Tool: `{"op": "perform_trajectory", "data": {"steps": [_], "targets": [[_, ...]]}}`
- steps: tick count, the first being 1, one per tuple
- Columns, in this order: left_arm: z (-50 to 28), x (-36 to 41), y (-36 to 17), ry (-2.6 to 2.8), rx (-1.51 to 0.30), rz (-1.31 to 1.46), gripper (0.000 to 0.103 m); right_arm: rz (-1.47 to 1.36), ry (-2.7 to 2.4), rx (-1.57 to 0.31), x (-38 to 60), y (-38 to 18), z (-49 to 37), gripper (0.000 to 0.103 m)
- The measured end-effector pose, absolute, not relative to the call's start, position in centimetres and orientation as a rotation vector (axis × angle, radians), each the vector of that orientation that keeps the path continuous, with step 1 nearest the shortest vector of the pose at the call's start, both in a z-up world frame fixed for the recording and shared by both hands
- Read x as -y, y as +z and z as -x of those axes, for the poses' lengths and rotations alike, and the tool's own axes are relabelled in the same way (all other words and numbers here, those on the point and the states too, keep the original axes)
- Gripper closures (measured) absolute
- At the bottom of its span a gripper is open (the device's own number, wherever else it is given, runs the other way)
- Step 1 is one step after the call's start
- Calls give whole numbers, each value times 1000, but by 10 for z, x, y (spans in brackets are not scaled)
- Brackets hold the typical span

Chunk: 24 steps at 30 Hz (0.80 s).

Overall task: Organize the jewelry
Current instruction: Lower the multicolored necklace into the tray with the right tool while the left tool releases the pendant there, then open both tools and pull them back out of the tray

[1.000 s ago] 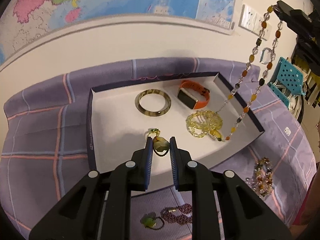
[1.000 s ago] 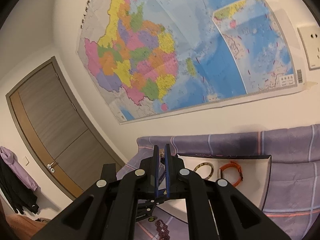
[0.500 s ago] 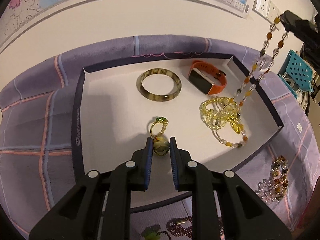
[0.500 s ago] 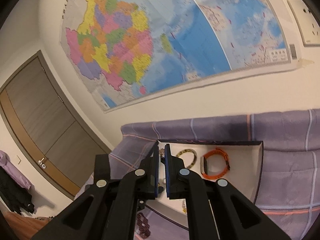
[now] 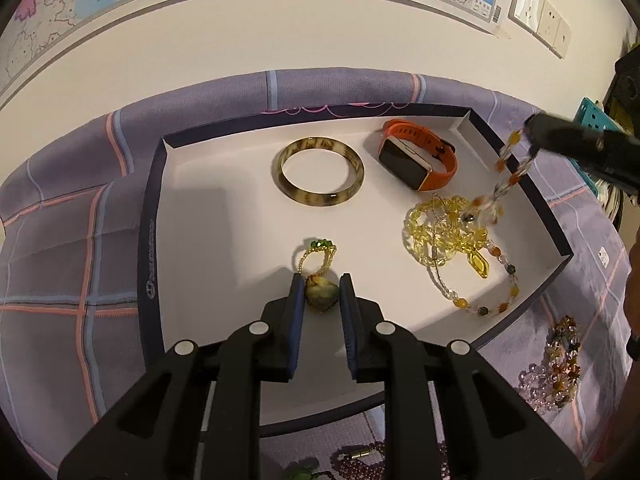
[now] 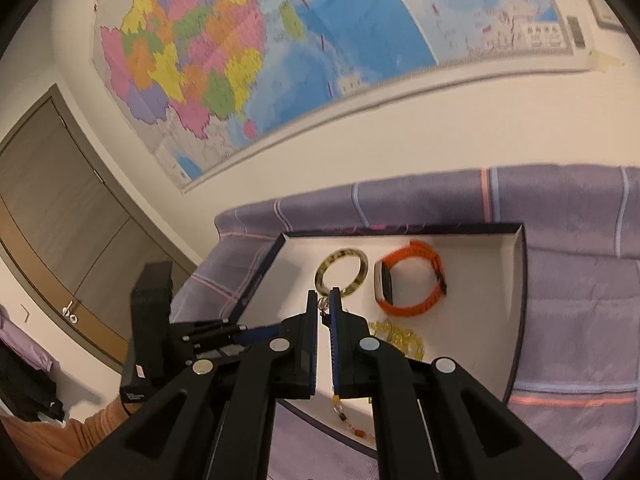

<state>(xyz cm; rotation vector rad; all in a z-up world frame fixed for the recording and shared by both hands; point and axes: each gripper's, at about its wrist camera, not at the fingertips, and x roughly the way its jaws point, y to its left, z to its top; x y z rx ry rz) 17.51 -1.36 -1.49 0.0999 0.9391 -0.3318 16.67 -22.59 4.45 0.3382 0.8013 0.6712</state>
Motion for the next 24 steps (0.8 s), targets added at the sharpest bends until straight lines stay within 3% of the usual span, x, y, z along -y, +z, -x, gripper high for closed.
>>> {"op": "perform_trajectory", "data": {"steps": [4,18,20,24], "targets": [[-175,18,-15,-329,-936,-116,79,-336,671,-832,220,35,-168,99],[-160,20,-1,-296,-860,-159,50,-357,623,-898,226,13,-169,94],[-154,21,4,-290,-838,-167,46,-357,618,-900,228,12,-166,85],[-142,22,11,-277,-805,-182,39,-348,598,-890,233,14,-157,78]]}}
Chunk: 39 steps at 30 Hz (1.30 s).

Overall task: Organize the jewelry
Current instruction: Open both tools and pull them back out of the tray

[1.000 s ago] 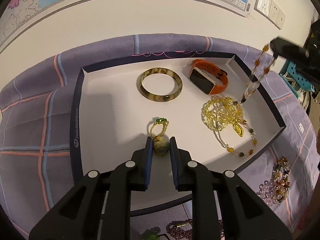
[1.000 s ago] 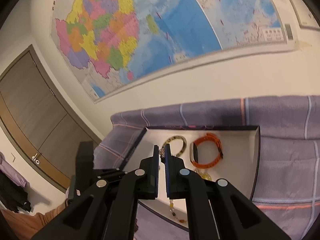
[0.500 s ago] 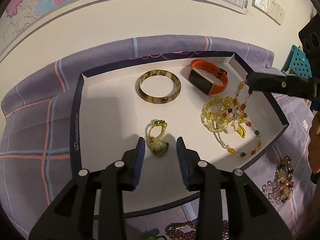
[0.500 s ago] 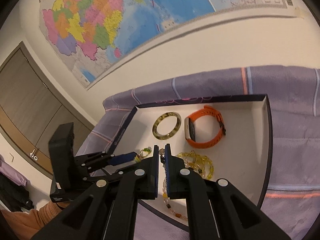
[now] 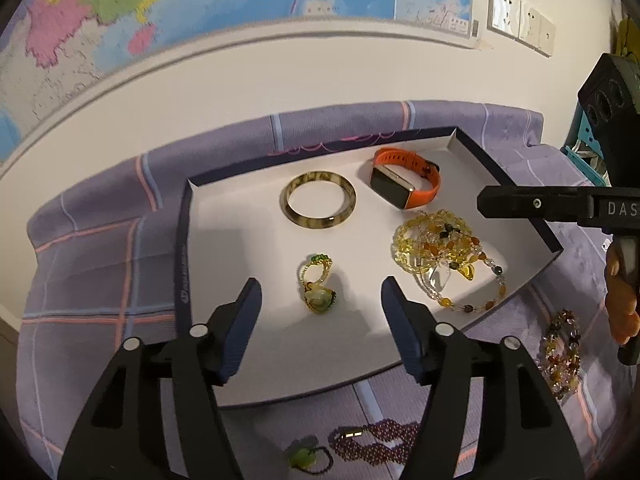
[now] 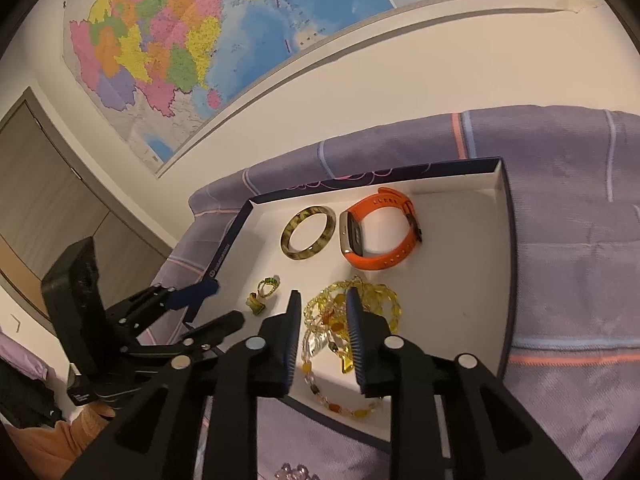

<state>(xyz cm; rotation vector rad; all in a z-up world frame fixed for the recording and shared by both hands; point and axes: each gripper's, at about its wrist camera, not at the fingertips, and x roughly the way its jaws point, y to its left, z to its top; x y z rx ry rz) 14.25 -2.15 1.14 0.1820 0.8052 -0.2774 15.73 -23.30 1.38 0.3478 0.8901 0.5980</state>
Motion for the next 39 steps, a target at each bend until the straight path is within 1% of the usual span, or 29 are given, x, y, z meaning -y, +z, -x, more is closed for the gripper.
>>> {"op": "perform_trajectory", "data": {"steps": [2,6,8,10,12,17,24,30,39], "targets": [[-135,20,16,-270,-789,-184,37,-349,596,-885,234,14,-154,73],[-122,17,24,-263,-764,-181,33,-348,586,-867,238,18,-142,69],[-115,15,28,-258,-752,-181,32,-345,582,-854,241,21,-135,64],[-107,11,31,-261,-739,-175,29,-341,577,-844,244,23,-127,63],[-100,7,34,-263,-730,-166,29,-341,579,-835,247,25,-120,62],[-81,-13,37,-258,-713,-139,29,-334,581,-815,252,31,-97,55],[-55,-38,34,-256,-713,-113,29,-293,567,-818,253,29,-66,53],[-37,-40,20,-279,-742,-105,29,-251,545,-847,254,17,-39,53],[-20,-29,-3,-324,-795,-90,29,-54,541,-902,225,-3,-2,54]]}}
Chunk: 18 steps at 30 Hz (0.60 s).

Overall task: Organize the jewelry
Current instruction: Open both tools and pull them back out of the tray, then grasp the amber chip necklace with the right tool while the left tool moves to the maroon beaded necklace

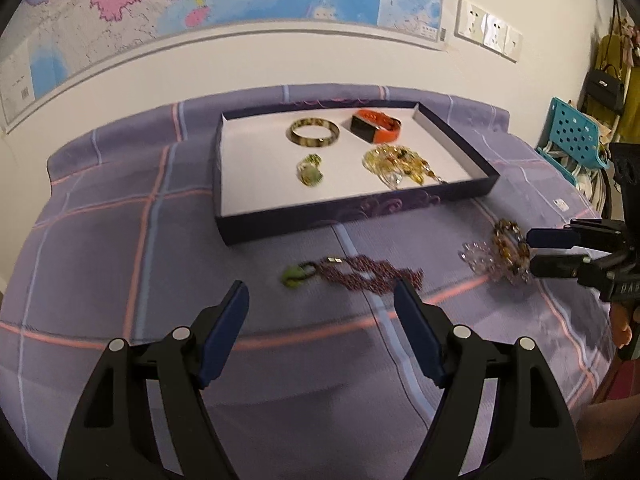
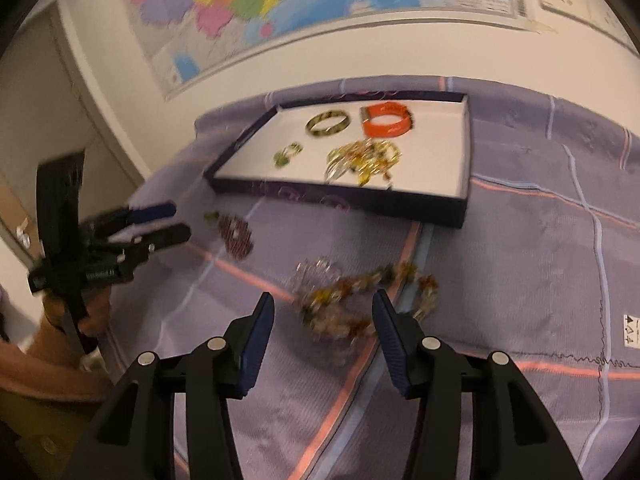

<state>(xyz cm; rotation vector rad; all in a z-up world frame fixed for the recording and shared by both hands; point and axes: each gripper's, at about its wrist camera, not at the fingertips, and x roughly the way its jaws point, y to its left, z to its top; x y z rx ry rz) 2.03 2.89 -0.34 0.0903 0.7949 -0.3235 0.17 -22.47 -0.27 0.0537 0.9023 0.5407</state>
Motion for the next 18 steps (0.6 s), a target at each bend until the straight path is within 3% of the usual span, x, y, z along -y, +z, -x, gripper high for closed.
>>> {"op": "perform_trajectory", "data": {"steps": [6,9,14,18], "targets": [[-15,-28,-8,-327,-814,-87,29,75,518,-880,207,-5,5,56],[-14,-29,-9,-328,-818,-80,29,161,501,-872,197,-10,7,61],[-14,-28,-10,-334,-825,-76,29,195,492,-882,194,-15,4,89],[-14,-27,-10,-338,-825,-74,29,119,516,-889,203,-11,1,94]]}}
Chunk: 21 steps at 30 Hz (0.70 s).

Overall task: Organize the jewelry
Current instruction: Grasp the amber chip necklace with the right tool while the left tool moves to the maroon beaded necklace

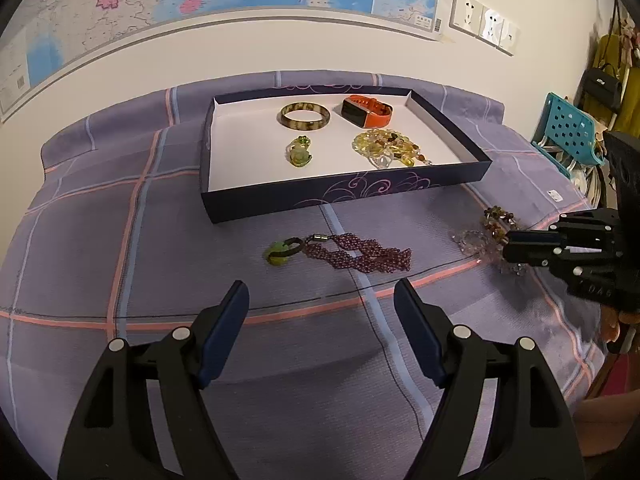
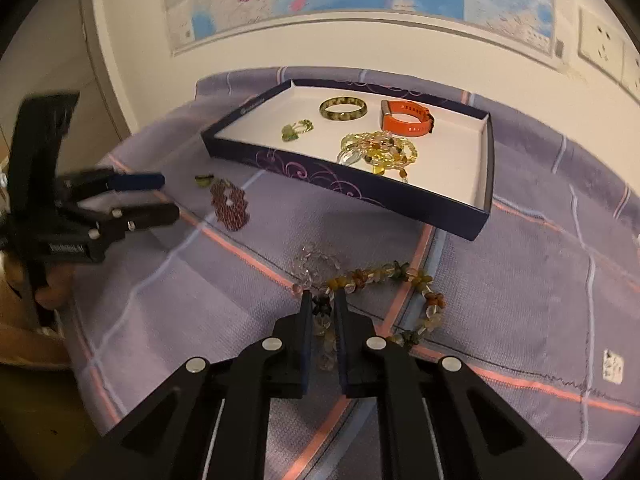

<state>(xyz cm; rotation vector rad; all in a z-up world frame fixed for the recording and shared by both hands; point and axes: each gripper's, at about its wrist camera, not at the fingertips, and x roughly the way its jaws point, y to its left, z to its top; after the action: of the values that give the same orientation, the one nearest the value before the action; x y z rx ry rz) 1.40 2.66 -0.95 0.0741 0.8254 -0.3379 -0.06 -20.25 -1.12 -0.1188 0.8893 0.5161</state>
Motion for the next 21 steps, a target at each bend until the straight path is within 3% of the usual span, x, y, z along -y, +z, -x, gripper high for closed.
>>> {"op": "perform_trajectory", "data": {"steps": [9,21], "targets": [[-15,-24,-9,-357,-827,-70,29,-256,589,-881,254,2,-15,95],[-23,-23,-13,-362,-840,-68,36,-419,620,-840,273,4,-20,95]]}}
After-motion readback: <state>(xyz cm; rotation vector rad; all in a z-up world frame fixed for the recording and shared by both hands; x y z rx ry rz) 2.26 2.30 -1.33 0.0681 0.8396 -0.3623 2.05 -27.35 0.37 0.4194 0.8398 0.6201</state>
